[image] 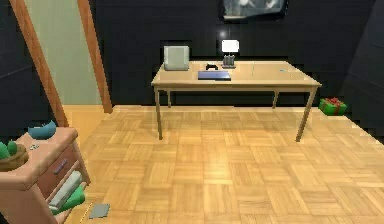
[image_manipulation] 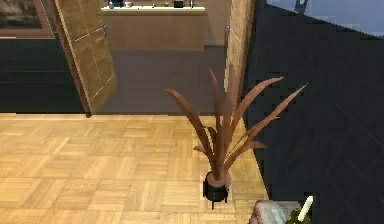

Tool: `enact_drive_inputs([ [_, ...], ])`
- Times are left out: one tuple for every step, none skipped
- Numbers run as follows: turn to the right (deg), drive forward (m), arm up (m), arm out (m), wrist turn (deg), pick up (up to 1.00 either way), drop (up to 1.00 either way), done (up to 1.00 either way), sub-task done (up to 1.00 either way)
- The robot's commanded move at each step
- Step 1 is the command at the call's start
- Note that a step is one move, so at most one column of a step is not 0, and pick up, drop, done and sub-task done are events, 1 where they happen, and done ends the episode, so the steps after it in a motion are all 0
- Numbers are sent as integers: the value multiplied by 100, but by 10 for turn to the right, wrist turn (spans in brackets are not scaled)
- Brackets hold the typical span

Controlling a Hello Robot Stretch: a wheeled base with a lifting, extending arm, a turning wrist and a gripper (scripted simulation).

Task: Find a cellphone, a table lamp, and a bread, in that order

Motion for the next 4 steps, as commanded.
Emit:
enact_drive_inputs([
  [-30,0,0,0,0,0,0,0,0],
  [0,50,0,0,0,0,0,0,0],
  [-330,0,0,0,0,0,0,0,0],
  [0,95,0,0,0,0,0,0,0],
])
